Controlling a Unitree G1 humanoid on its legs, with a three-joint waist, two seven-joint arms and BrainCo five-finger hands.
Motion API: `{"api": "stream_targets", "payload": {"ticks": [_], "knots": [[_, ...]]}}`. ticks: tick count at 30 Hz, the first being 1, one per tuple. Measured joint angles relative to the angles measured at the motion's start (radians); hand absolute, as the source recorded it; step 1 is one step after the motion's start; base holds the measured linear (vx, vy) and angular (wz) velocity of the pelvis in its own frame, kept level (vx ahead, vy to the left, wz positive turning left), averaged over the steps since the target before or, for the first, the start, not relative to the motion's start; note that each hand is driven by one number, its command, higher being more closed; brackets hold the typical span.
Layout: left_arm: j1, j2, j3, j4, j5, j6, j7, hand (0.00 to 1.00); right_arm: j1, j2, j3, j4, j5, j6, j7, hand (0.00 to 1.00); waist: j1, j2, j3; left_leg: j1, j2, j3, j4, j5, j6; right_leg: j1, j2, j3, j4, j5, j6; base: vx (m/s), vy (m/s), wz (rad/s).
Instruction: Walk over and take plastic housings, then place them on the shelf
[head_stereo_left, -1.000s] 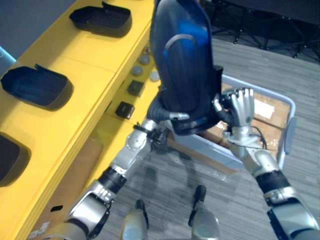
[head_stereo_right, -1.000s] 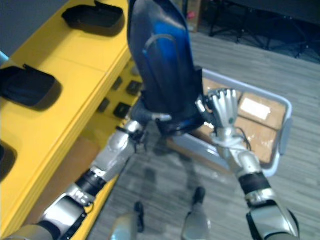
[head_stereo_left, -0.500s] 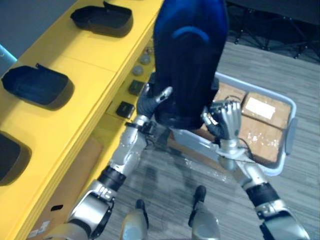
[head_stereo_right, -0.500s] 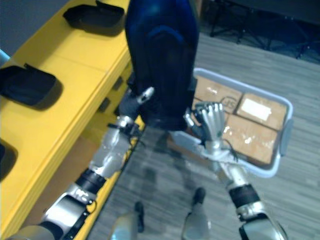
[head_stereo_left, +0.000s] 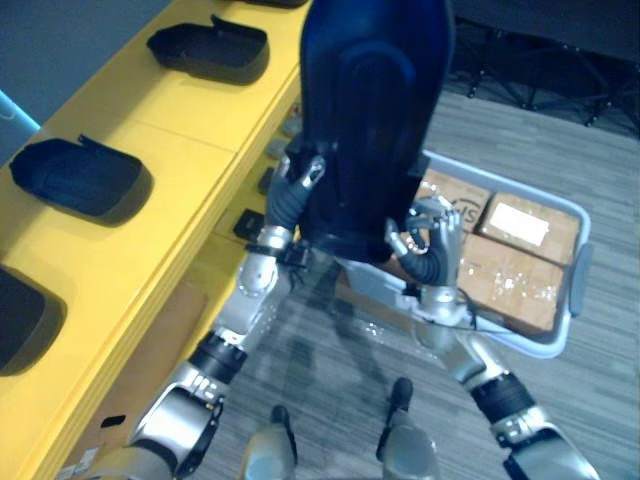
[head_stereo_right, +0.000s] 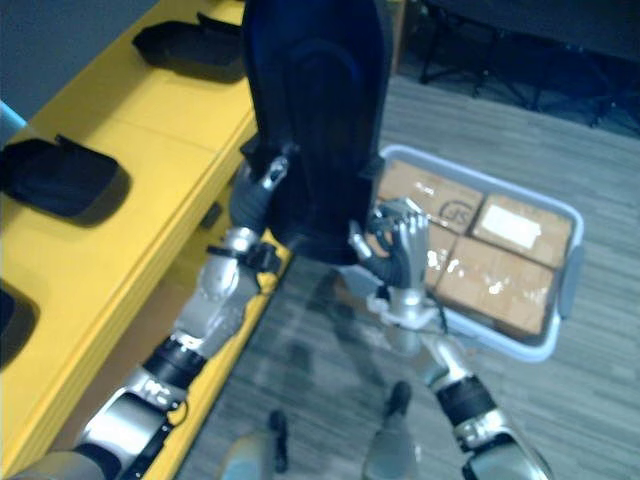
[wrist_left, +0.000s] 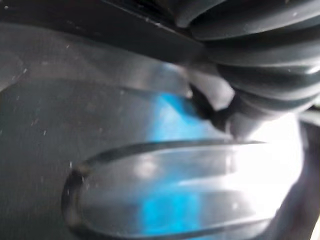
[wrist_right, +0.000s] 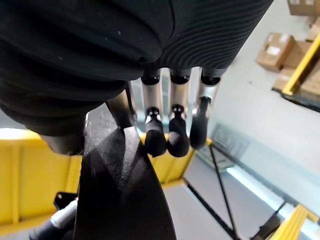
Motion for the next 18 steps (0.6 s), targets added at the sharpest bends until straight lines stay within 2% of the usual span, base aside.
{"api": "stream_targets", "payload": {"ticks": [3,5,6,8,12,14,15,18], "knots": [[0.088,-0.032,0.054,-0.117,0.078,0.024,0.011,1.00,0.050,0.024,-0.008,-0.151,0.089,-0.086,0.055,0.00,0.018,-0.001,-0.020,0.037,0.000,0.003,-0.026,0.007,-0.001,0.022,0.001,-0.002,0.000,0.000,0.000,0.00,0.000,0.00],[0.151,-0.025,0.084,-0.208,0.124,0.058,0.013,1.00,0.071,0.037,-0.056,-0.298,0.152,-0.156,0.119,0.00,0.028,-0.006,-0.051,0.051,0.000,0.004,-0.031,0.008,-0.001,0.034,0.001,-0.005,0.000,-0.007,-0.005,0.00,0.000,0.00],[0.165,-0.025,0.096,-0.218,0.134,0.066,0.013,1.00,0.071,0.038,-0.071,-0.323,0.165,-0.169,0.133,0.00,0.029,-0.009,-0.063,0.050,-0.001,0.004,-0.031,0.008,-0.001,0.034,0.001,-0.005,0.000,-0.011,-0.004,0.00,0.000,0.00],[0.199,-0.027,0.131,-0.230,0.188,0.086,0.032,1.00,0.072,0.039,-0.130,-0.396,0.259,-0.187,0.192,0.00,0.033,-0.017,-0.090,0.051,0.000,0.005,-0.033,0.007,-0.001,0.035,0.002,-0.006,0.000,-0.020,-0.009,-0.04,-0.001,-0.02],[0.262,-0.029,0.238,-0.255,0.352,0.128,0.108,1.00,0.134,0.044,-0.242,-0.486,0.483,-0.176,0.363,0.00,0.035,-0.026,-0.112,0.077,0.003,0.008,-0.046,0.010,-0.005,0.053,0.004,-0.013,-0.004,-0.035,-0.005,-0.05,-0.011,-0.03],[0.296,-0.029,0.300,-0.304,0.407,0.137,0.139,1.00,0.188,0.049,-0.247,-0.508,0.600,-0.126,0.497,0.00,0.035,-0.026,-0.127,0.085,0.006,0.015,-0.063,0.013,-0.010,0.051,0.006,-0.017,-0.009,-0.040,-0.006,0.00,-0.007,-0.02],[0.304,-0.029,0.311,-0.320,0.419,0.137,0.147,1.00,0.199,0.051,-0.247,-0.508,0.626,-0.111,0.520,0.00,0.035,-0.026,-0.130,0.085,0.007,0.015,-0.064,0.013,-0.010,0.050,0.007,-0.019,-0.009,-0.041,-0.006,0.00,0.000,0.00],[0.349,-0.032,0.354,-0.374,0.461,0.132,0.164,1.00,0.272,0.087,-0.289,-0.508,0.774,-0.028,0.618,0.00,0.039,-0.026,-0.158,0.090,0.017,0.012,-0.077,0.016,-0.014,0.050,0.017,-0.025,-0.007,-0.044,-0.012,0.06,-0.016,0.03]]}}
